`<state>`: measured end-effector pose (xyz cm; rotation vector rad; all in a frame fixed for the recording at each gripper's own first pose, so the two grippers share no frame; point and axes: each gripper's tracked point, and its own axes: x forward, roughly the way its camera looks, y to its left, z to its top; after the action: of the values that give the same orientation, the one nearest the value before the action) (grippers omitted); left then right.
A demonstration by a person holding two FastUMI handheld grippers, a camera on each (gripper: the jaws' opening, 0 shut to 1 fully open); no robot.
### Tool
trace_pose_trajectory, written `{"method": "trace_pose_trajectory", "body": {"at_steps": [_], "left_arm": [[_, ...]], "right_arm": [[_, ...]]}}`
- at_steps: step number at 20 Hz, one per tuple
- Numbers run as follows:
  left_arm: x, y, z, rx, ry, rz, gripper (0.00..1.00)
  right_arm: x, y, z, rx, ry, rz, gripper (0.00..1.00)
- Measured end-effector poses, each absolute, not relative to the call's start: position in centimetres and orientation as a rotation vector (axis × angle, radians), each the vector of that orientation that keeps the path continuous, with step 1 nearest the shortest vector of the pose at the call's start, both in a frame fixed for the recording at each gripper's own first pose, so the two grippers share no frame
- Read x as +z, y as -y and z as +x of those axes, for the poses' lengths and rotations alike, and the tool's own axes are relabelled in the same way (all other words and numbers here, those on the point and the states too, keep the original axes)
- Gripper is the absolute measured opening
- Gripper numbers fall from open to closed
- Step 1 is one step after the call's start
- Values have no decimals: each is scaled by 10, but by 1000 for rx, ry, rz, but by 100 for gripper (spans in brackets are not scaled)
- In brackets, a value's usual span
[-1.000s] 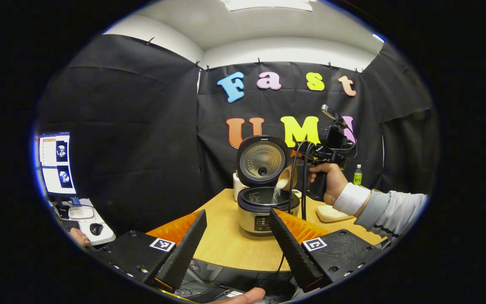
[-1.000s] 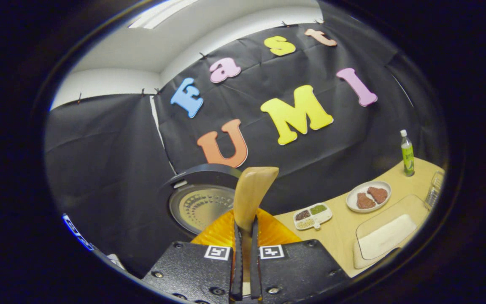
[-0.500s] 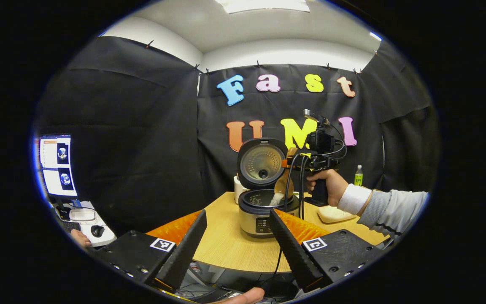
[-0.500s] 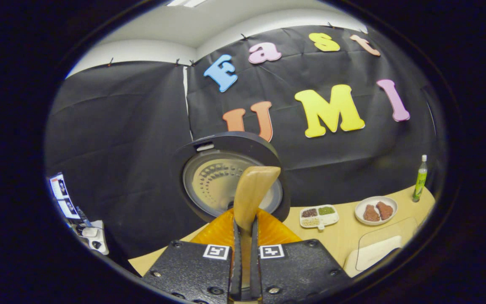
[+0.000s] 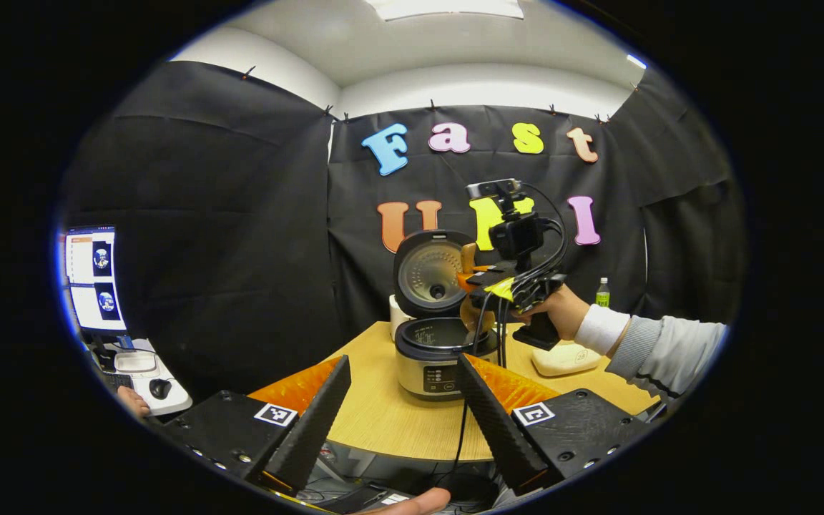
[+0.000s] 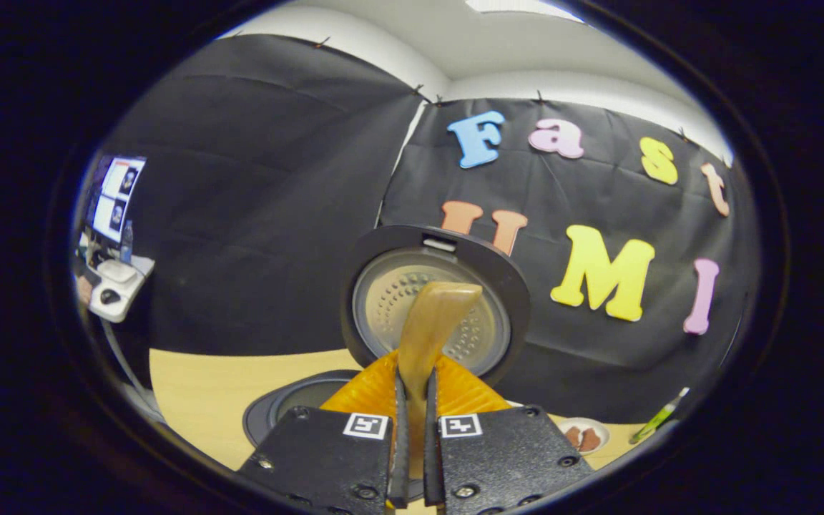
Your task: Close the left gripper, press the button to open the rice cooker; take a wooden spoon from the chopstick holder with the right hand, scoop a spoonful of rice and pour it into the rice cooker, then put the wooden spoon back into the chopstick holder.
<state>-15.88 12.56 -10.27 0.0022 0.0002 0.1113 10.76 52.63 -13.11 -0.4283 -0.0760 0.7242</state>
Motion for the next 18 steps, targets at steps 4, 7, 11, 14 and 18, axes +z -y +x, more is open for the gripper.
{"method": "trace_pose_trajectory", "body": {"at_steps": [4, 7, 11, 14, 18], "left_arm": [[-107, -124, -158, 110, -4, 3, 95], [-114, -120, -153, 108, -14, -14, 94], [-119, -116, -147, 117, -24, -31, 95], [-121, -108, -143, 111, -29, -34, 95], [-114, -101, -141, 116, -19, -19, 94]], "right_arm": [[-133, -527, 106, 703, 128, -494, 14], [-125, -510, 109, 679, 117, -447, 14], [-110, -475, 125, 635, 103, -387, 14], [-100, -431, 139, 591, 99, -362, 14], [-81, -364, 159, 520, 107, -322, 15]]}}
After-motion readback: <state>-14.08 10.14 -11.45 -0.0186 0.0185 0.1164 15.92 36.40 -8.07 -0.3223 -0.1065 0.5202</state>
